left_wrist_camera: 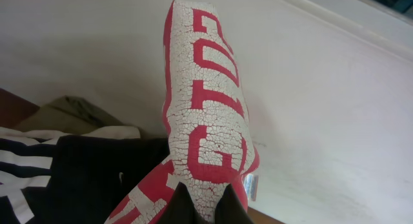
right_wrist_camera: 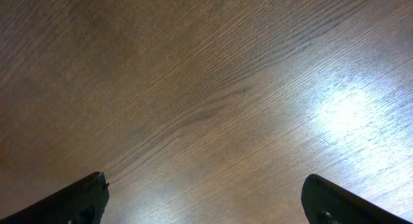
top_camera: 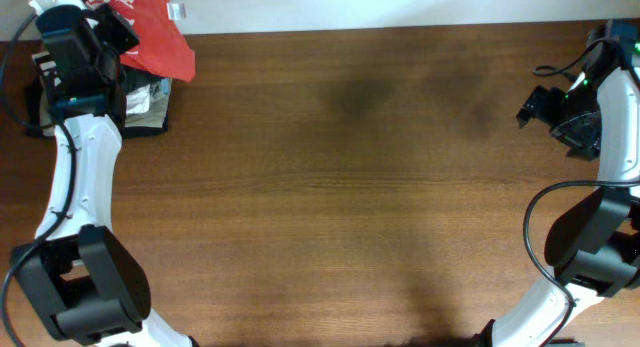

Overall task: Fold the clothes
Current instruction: 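Carry the folded red shirt onto the clothes stack with the left gripper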

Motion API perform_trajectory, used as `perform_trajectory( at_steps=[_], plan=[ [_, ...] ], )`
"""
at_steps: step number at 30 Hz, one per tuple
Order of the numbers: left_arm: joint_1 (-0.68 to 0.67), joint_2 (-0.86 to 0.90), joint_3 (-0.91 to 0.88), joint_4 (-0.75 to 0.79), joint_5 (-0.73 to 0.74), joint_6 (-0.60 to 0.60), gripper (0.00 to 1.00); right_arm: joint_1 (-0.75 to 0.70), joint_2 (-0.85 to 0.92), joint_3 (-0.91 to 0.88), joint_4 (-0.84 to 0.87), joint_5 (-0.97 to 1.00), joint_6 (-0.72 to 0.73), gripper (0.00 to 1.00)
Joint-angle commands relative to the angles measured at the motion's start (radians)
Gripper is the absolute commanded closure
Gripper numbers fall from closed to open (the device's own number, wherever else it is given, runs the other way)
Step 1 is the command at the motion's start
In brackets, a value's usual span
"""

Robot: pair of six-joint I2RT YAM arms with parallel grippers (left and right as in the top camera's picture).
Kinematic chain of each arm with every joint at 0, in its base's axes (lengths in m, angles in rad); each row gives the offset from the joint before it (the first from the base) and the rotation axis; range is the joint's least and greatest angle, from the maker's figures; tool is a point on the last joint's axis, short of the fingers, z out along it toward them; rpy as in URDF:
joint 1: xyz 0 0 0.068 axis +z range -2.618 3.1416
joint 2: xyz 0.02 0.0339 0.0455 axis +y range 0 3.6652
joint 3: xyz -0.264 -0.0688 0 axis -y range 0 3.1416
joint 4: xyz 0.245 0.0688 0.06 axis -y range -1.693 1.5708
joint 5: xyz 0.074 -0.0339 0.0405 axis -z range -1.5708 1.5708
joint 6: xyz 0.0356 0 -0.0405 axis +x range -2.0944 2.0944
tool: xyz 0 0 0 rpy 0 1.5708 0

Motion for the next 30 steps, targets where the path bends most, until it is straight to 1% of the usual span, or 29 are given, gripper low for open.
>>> perform_trajectory(
  at_steps=[1,2,3,5,8,11,12,13,14,15,16,17,18,19,20,21,22,23,24,27,30],
  plan=[
    [0.004,-0.003,0.042,0.007,0.011,-0.051,0.99,0.002,-0.007,0.013,0.000,0.005,0.005,0.01],
    [0.004,-0.003,0.042,-0.012,-0.008,-0.051,0.99,0.002,-0.007,0.013,0.000,0.005,0.005,0.01],
    [0.005,0.000,0.042,-0.051,-0.074,-0.051,0.99,0.002,-0.007,0.013,0.000,0.005,0.005,0.01],
    [0.010,0.023,0.042,-0.083,-0.126,-0.050,0.99,0.002,-0.007,0.013,0.000,0.005,0.005,0.01],
    [0.054,0.107,0.042,-0.074,-0.185,-0.050,0.99,0.002,-0.007,0.013,0.000,0.005,0.005,0.01],
    [0.138,0.169,0.042,-0.050,-0.198,-0.031,0.99,0.002,-0.007,0.013,0.000,0.005,0.005,0.01],
    [0.161,0.189,0.042,-0.013,-0.198,-0.001,0.96,0.002,-0.007,0.013,0.000,0.005,0.005,0.01],
    [0.181,0.211,0.042,0.017,-0.198,0.010,0.85,0.002,-0.007,0.013,0.000,0.005,0.005,0.01],
    [0.196,0.237,0.042,0.045,-0.199,0.039,0.78,0.002,-0.007,0.013,0.000,0.005,0.005,0.01],
    [0.214,0.273,0.042,0.091,-0.199,0.118,0.65,0.002,-0.007,0.013,0.000,0.005,0.005,0.01],
    [0.227,0.289,0.042,0.110,-0.199,0.173,0.39,0.002,-0.007,0.013,0.000,0.005,0.005,0.01],
    [0.243,0.296,0.042,0.110,-0.199,0.203,0.04,0.002,-0.007,0.013,0.000,0.005,0.005,0.01],
    [0.263,0.289,0.042,0.095,-0.195,0.202,0.01,0.002,-0.007,0.013,0.000,0.005,0.005,0.01],
    [0.271,0.263,0.042,0.064,-0.165,0.202,0.03,0.002,-0.007,0.013,0.000,0.005,0.005,0.01],
    [0.270,0.233,0.042,0.048,-0.120,0.202,0.11,0.002,-0.007,0.013,0.000,0.005,0.005,0.01],
    [0.265,0.209,0.042,0.050,-0.085,0.202,0.30,0.002,-0.007,0.013,0.000,0.005,0.005,0.01],
    [0.246,0.182,0.042,0.088,-0.074,0.201,0.71,0.002,-0.007,0.013,0.000,0.005,0.005,0.01],
    [0.227,0.180,0.042,0.124,-0.073,0.201,0.93,0.002,-0.007,0.013,0.000,0.005,0.005,0.01],
    [0.206,0.185,0.042,0.147,-0.074,0.201,0.99,0.002,-0.007,0.013,0.000,0.005,0.005,0.02],
    [0.170,0.261,0.042,0.218,-0.074,0.202,0.99,0.002,-0.007,0.013,0.000,0.005,0.005,0.01],
    [0.187,0.435,0.042,0.292,-0.092,0.203,0.99,0.002,-0.007,0.013,0.000,0.005,0.005,0.01]
  ],
)
